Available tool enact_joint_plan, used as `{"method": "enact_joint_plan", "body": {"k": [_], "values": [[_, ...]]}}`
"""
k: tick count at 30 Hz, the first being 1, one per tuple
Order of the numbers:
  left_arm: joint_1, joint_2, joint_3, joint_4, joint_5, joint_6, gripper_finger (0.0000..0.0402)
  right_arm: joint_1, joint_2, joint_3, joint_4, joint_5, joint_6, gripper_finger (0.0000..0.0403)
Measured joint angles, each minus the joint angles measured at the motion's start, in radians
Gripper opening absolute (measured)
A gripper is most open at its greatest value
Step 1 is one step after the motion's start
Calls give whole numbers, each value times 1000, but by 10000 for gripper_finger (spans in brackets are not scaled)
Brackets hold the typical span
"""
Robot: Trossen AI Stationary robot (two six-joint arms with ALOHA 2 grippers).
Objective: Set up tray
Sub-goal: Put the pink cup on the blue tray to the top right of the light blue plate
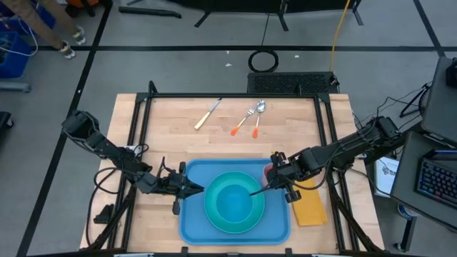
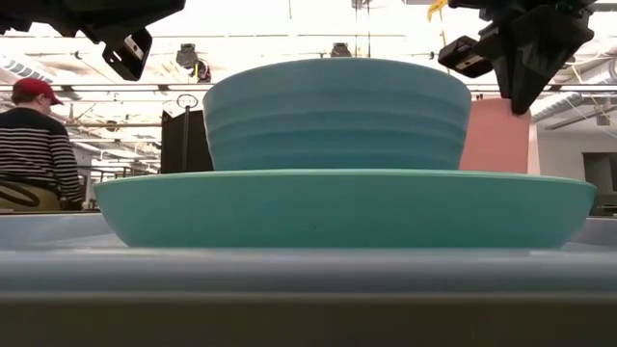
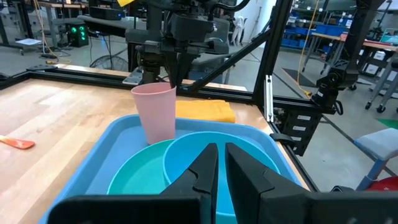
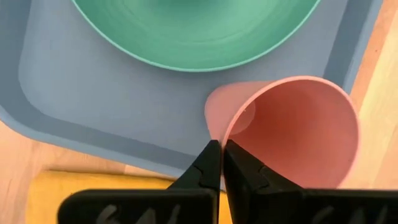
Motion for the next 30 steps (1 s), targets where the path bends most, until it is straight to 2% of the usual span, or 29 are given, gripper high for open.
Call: {"method": "enact_joint_plan", "body": {"k": [23, 30], "values": [[0, 0, 0, -19, 0, -13, 33, 6, 0, -1, -7, -3, 3, 12], [0, 0, 0, -19, -9, -13, 33, 6, 0, -1, -7, 3, 3, 33]]}}
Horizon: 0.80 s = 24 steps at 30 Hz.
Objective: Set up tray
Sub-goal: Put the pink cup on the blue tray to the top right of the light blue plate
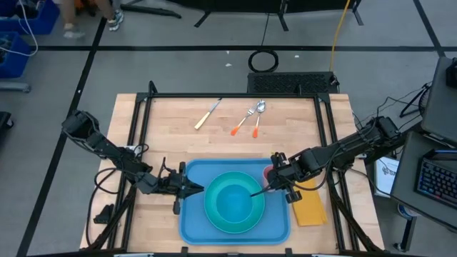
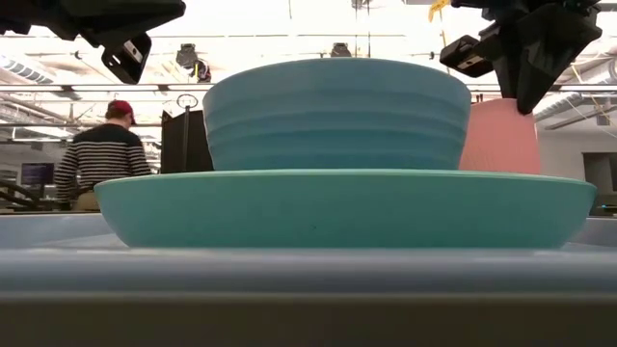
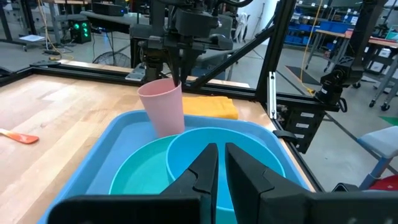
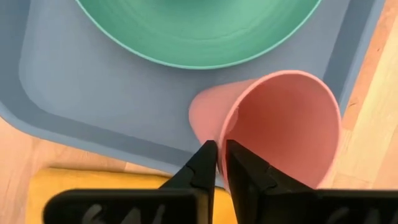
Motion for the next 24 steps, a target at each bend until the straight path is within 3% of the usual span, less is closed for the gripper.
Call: {"method": "enact_joint_plan", "body": {"k": [11, 24], "values": [[0, 0, 0, 0, 0, 0, 33, 0, 0, 0, -1, 20, 0, 71], [0, 0, 0, -2, 0, -2, 33, -5, 0, 0, -26, 20, 10, 75]]}}
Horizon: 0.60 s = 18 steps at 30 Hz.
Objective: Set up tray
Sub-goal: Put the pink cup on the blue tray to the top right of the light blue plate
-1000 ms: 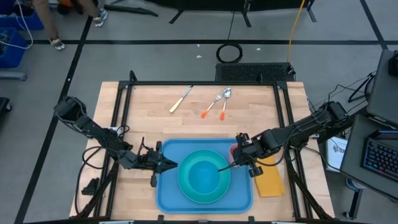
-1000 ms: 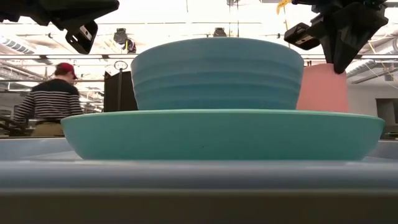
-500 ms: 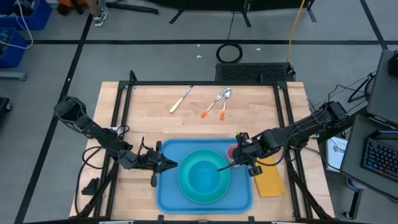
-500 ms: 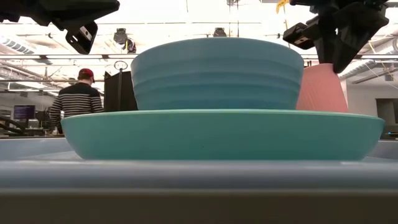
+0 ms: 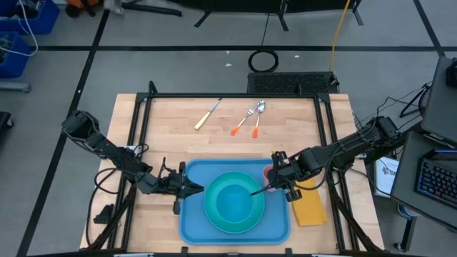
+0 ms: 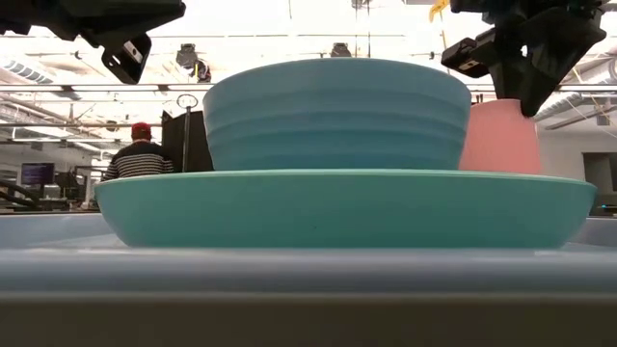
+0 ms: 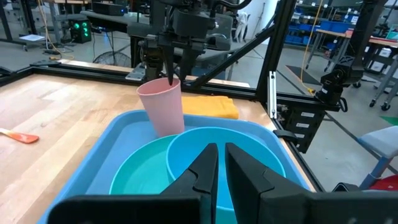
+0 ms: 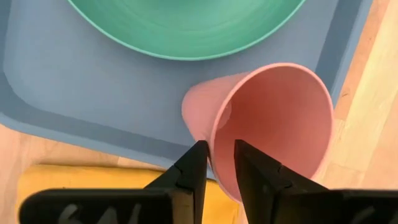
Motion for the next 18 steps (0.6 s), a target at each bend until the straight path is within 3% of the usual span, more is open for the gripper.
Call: {"method": "enact_joint_plan", "body": {"k": [18], "values": [[0, 0, 0, -6, -8, -1, 33, 59, 0, 0, 1, 0, 86, 75]]}}
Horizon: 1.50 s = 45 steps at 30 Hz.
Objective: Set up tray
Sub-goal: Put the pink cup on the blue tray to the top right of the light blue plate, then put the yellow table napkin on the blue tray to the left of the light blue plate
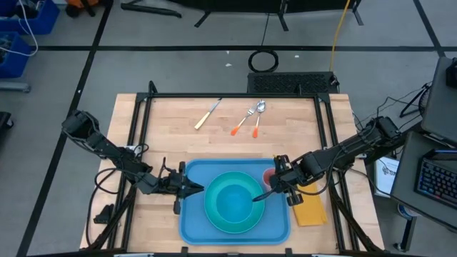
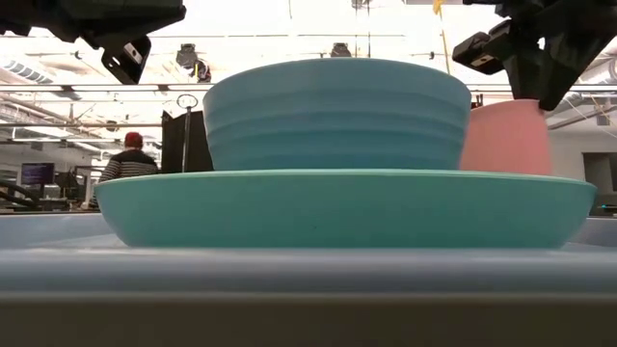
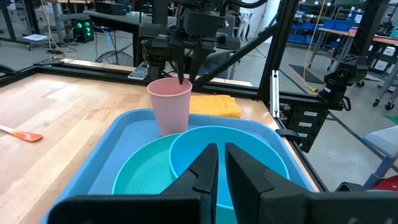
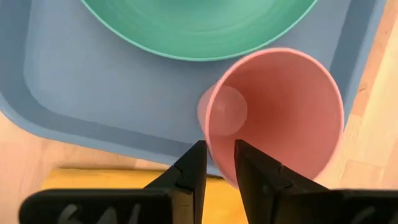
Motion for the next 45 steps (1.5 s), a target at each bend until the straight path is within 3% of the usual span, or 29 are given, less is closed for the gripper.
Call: {"method": "enact_joint_plan", "body": {"k": [22, 32, 45], "values": [[0, 0, 0, -2, 0, -3, 33, 9, -49, 1, -2, 36, -29, 75], [0, 0, 0, -10, 0, -9, 33, 9, -168, 2, -1, 134, -29, 75], [0, 0, 0, -15, 0, -18, 33, 9, -331, 3, -6, 136, 25, 75]]}}
